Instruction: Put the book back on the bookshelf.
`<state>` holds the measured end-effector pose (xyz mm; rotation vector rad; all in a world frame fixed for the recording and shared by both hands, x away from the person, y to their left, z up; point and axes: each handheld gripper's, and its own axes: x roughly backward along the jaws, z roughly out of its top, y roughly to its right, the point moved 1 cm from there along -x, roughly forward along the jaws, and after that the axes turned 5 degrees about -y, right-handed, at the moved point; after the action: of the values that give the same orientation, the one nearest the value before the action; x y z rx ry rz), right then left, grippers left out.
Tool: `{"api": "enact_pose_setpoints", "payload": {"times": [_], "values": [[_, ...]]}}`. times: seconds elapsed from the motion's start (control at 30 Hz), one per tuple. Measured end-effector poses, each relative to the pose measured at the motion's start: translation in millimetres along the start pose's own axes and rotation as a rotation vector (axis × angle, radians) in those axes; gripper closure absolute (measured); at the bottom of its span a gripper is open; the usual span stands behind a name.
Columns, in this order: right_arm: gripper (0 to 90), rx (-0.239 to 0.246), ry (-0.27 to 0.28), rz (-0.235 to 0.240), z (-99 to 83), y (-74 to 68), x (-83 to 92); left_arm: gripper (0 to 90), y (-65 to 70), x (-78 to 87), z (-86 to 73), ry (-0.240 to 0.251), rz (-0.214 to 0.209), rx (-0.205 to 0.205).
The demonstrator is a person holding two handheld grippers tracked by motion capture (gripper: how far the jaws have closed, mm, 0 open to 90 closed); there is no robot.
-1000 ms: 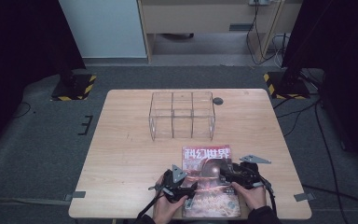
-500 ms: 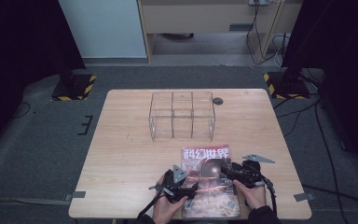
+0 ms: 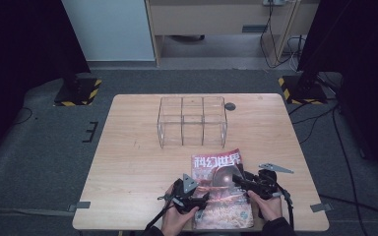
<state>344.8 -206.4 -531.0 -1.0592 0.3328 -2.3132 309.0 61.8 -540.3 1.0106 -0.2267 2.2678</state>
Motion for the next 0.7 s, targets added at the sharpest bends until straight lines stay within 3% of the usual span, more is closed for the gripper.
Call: {"api": "enact_pose_setpoints", "payload": {"times": [0.17, 0.27, 0.4, 0.5, 0.7], "values": [[40.4, -0.001, -0.058, -0.041, -2.9, 4.0, -4.9, 25.5, -0.1, 0.0, 0.0, 0.0, 0.0, -0.001], [40.7, -0.017, -0.061, -0.022, -1.3, 5.1, -4.9, 25.4, -0.1, -0.1, 0.0, 0.0, 0.0, 0.0], [43.9, -0.007, -0.01, 0.061, 2.1, 0.8, 1.0, 25.4, -0.1, -0.1, 0.1, 0.0, 0.0, -0.001], [43.5, 0.047, -0.02, 0.029, 1.0, -3.6, -0.9, 25.4, -0.2, 0.0, 0.0, 0.0, -0.001, 0.0], [43.7, 0.029, -0.067, 0.054, -3.4, -3.8, 2.0, 25.4, -0.3, 0.0, 0.0, -0.001, -0.001, -0.001]]}}
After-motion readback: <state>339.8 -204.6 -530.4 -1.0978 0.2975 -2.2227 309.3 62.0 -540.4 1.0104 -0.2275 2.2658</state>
